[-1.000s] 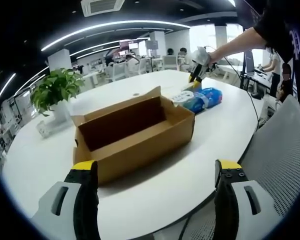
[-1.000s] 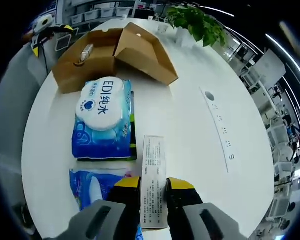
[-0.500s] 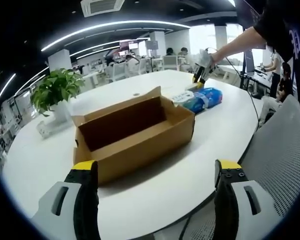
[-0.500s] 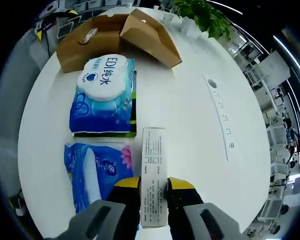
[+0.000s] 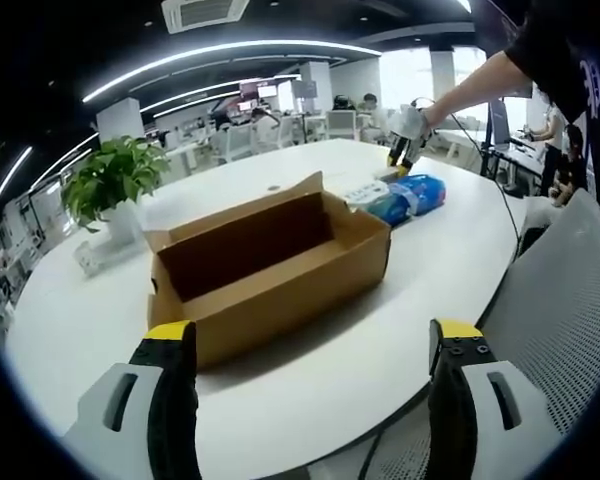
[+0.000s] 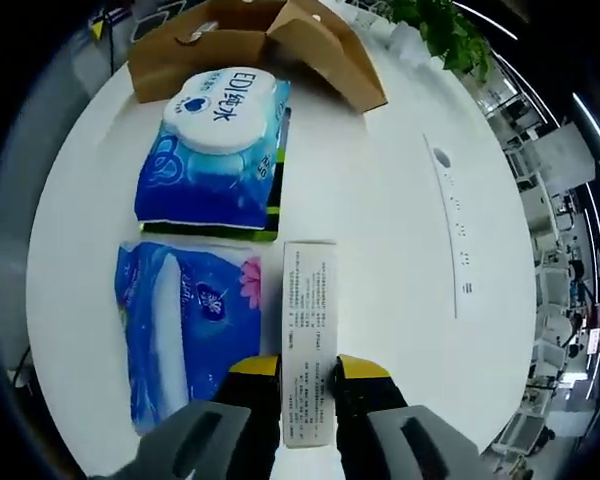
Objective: Operate the shoe box by opening the lid, removing the specified soft item, and placing it in the target area until the item is outside and the box remains undamaged.
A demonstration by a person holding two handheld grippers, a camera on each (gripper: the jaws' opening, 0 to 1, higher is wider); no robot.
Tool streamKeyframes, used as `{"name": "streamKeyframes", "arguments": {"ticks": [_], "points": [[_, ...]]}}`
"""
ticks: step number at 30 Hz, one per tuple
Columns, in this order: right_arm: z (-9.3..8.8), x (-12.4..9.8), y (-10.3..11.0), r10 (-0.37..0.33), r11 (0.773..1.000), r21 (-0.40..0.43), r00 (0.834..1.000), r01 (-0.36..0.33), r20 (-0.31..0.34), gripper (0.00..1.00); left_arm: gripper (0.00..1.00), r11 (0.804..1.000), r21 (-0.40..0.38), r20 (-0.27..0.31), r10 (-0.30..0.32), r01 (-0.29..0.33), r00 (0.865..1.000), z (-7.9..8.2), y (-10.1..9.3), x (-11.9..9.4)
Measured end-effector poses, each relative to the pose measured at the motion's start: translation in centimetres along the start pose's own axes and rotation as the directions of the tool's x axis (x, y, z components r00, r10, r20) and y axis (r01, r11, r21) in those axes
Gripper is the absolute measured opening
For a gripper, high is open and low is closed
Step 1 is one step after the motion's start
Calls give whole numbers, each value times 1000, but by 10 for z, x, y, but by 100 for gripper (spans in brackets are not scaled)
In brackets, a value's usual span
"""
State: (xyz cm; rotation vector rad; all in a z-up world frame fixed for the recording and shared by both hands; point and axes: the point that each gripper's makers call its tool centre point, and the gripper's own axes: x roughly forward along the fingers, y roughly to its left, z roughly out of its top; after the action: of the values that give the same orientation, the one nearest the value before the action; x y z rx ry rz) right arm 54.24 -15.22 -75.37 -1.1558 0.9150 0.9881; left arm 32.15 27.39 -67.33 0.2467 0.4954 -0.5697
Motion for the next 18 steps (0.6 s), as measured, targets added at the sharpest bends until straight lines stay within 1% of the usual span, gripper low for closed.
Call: {"name": "streamKeyframes", "arguments": {"ticks": [10,13,18], "points": [[-2,2,0,6,1000,-17,1000,-7,-22,16,96,1000,-2,0,4,-4,1000,0,2,-1],[-2,2,0,5,999,-35,1000,-5,-20,16,96,1000,0,0,4,-4,1000,0,1,-1],[-3,2,0,8,999,-31,1000,-9,-18,16,96,1000,-1,1,5,-5,1000,0,2,-1]]}}
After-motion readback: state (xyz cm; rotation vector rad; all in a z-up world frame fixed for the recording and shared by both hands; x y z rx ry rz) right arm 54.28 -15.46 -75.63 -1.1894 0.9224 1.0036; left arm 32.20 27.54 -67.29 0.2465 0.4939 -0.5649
